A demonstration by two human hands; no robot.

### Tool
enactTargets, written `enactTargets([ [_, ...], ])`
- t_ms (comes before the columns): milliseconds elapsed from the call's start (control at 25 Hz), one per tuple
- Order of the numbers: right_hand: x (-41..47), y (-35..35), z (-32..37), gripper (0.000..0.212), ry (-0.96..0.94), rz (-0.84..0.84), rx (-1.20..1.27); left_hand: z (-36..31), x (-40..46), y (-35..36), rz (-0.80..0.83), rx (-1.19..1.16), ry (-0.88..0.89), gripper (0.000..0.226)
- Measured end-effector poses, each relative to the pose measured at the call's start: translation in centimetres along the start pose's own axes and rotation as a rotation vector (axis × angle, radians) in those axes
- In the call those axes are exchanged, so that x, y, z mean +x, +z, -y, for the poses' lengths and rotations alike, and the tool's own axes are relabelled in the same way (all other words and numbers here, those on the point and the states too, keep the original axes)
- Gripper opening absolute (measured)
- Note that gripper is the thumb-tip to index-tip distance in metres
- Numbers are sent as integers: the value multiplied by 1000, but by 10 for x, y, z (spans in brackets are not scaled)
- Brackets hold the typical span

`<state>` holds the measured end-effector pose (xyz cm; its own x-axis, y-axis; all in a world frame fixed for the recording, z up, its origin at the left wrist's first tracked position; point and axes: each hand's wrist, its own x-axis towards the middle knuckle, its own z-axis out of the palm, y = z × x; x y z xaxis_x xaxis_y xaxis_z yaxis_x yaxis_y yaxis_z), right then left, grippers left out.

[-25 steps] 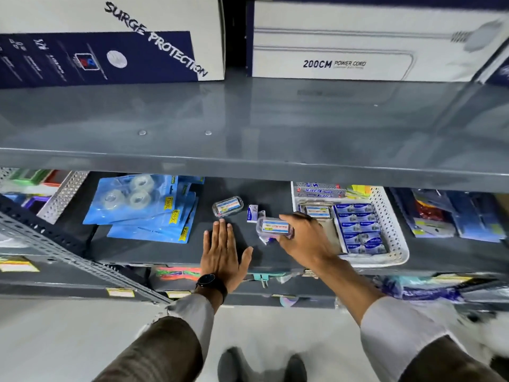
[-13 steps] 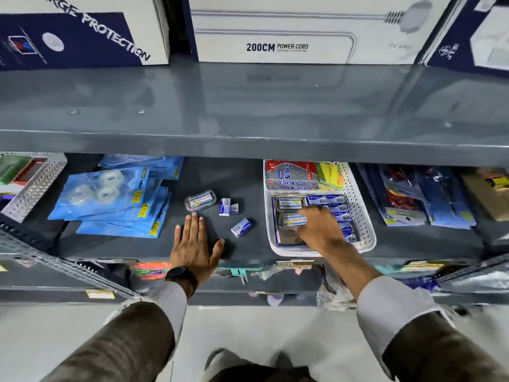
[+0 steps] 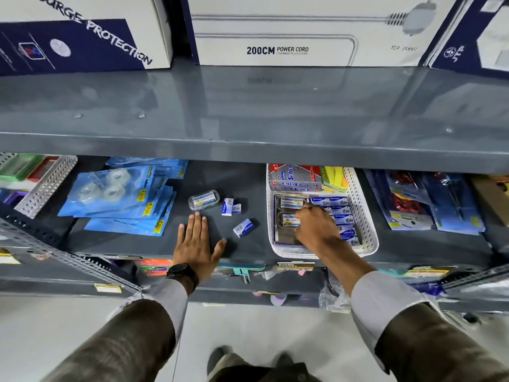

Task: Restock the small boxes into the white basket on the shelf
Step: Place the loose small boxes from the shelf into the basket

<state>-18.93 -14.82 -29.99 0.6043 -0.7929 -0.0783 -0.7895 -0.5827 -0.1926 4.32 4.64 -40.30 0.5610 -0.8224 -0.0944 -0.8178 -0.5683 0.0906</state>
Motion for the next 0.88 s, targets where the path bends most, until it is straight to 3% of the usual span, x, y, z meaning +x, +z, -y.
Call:
enactTargets([
  [120, 9, -11, 22, 32, -39, -43, 24, 2, -1, -4, 29, -17, -10, 98],
  [240, 29, -17, 59, 33, -223, -74, 46, 3, 2, -6, 61, -12, -2, 103],
  [400, 57, 0, 127, 36, -436, 21, -50, 8, 4, -3, 70, 2, 16, 99],
  [680, 97, 38, 182, 65, -485, 135, -61, 10, 5, 6, 9, -20, 51, 94],
  [880, 102, 49, 190, 39, -468, 122, -6, 11, 6, 7, 13, -25, 65, 94],
])
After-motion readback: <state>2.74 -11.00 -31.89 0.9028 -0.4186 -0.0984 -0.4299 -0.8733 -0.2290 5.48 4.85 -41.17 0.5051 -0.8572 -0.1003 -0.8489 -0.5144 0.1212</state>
